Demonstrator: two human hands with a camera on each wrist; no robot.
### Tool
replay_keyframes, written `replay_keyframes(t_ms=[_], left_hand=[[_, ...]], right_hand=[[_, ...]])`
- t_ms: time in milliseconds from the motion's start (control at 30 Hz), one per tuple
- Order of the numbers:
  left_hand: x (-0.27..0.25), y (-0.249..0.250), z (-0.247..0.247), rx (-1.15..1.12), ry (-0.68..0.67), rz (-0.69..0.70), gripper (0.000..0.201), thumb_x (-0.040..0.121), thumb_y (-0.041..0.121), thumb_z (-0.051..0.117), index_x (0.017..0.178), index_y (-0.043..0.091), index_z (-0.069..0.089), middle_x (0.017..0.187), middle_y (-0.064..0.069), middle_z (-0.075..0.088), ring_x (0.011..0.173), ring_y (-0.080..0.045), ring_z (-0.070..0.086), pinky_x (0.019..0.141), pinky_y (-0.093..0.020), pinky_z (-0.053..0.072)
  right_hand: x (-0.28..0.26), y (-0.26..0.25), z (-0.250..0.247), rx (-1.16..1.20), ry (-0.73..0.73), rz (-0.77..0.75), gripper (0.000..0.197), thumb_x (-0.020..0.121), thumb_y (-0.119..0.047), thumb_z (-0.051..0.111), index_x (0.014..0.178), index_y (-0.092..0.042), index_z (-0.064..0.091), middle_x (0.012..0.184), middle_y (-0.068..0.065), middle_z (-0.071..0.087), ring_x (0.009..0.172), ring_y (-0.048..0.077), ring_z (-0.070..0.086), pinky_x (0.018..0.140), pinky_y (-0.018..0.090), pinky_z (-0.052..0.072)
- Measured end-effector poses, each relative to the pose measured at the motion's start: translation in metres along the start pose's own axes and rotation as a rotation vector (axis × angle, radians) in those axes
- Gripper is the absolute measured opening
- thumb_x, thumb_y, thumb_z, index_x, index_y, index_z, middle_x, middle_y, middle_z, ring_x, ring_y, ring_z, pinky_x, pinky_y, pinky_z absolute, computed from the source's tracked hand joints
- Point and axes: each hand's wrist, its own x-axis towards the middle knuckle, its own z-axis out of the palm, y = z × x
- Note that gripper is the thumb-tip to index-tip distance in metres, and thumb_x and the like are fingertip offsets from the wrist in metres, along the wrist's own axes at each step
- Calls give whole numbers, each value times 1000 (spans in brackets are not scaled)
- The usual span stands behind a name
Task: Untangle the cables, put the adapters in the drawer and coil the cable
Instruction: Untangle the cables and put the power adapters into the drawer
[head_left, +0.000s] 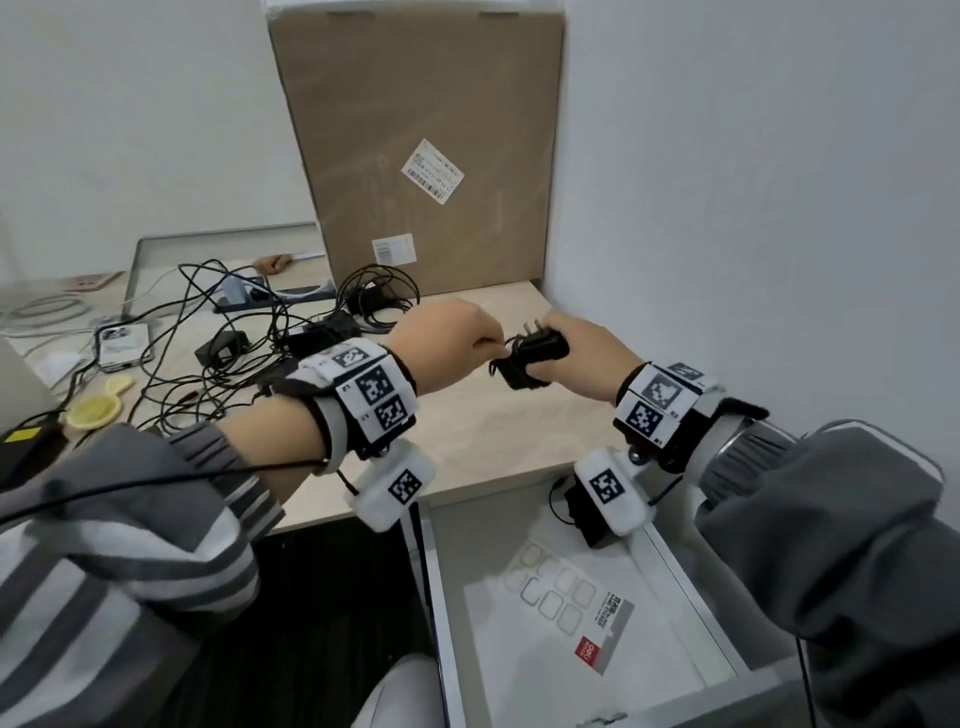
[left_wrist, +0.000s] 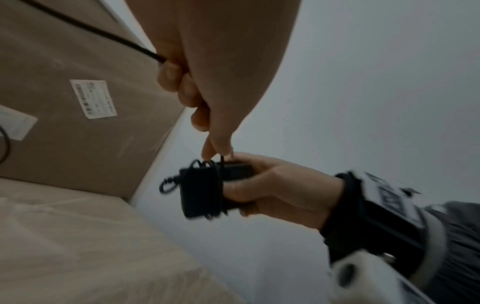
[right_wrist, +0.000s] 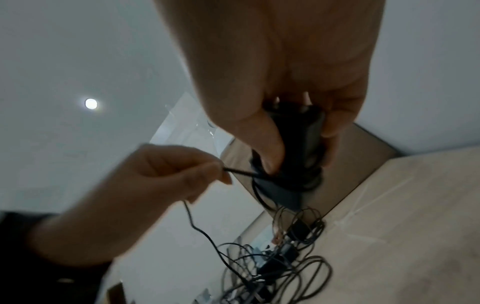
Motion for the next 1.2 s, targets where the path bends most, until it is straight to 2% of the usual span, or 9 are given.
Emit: replay_keyframes(t_ms=[233, 333, 400, 500, 633, 733, 867, 1033, 1200], left_hand=[[3, -15, 5, -765, 163, -187, 10, 85, 19, 70, 89, 12, 76, 71, 3, 72, 62, -7, 58, 63, -27, 49], [6, -5, 17, -947, 198, -273, 21, 90, -1, 56, 75, 6, 68, 44, 16, 54, 43, 3, 40, 49, -15, 33], [12, 3, 26, -983, 192, -323, 29, 91, -1, 47, 67, 9, 56, 47, 11, 49, 45, -4, 37, 51, -23, 30], [16, 12, 31, -839, 56, -294, 21, 98, 11, 41, 88, 13, 60, 59, 1, 49, 52, -14, 40, 56, -26, 33], [7, 23, 27, -410, -130, -121, 29, 101, 20, 40, 118, 14, 63, 80, 0, 62, 74, -17, 55, 62, -22, 37], [11, 23, 19, -100, -80, 28, 27, 99, 25, 44, 110, 15, 67, 104, -6, 68, 96, -26, 59, 80, -34, 45], [26, 15, 15, -127, -67, 45, 27, 90, 35, 61, 90, 10, 69, 82, -3, 62, 81, -22, 56, 72, -33, 44], [29, 7, 23, -776, 59, -130, 23, 87, 19, 67, 71, 4, 70, 55, 0, 51, 51, -6, 38, 53, -21, 32], [31, 38, 39, -998, 37, -181, 24, 99, 9, 43, 82, 8, 59, 58, -2, 42, 46, -6, 39, 50, -16, 37]], right_hand=[[-5, 10, -12, 915, -488, 57, 42, 72, -16, 77, 107, -14, 54, 96, 5, 65, 91, 22, 66, 63, 23, 39], [-4, 9, -9, 1246, -455, -32, 74, 61, -30, 86, 124, -14, 50, 104, 7, 67, 94, 20, 68, 61, 20, 45], [0, 4, -3, 1317, -282, -37, 54, 75, -27, 76, 121, -16, 49, 103, 6, 65, 94, 17, 65, 62, 22, 41], [4, 0, 0, 1220, 67, 40, 13, 91, -16, 59, 101, -22, 52, 102, 4, 61, 97, 20, 58, 65, 27, 35], [8, 15, -9, 590, 450, 55, 18, 84, -19, 68, 94, -17, 54, 91, -1, 58, 86, 20, 54, 68, 28, 39], [4, 21, -9, -4, 242, 23, 29, 79, -22, 71, 102, -11, 58, 104, 10, 55, 94, 26, 54, 73, 26, 35], [-10, 14, -16, -133, -125, 26, 28, 83, -18, 68, 105, -5, 58, 101, 12, 63, 95, 29, 58, 77, 35, 45], [-29, 30, -30, 794, -401, 58, 33, 77, -12, 68, 108, -12, 58, 91, 4, 66, 83, 14, 64, 60, 19, 40], [-23, 27, -29, 1269, 10, 39, 27, 88, -13, 59, 114, -13, 52, 98, 7, 66, 88, 17, 65, 60, 21, 39]])
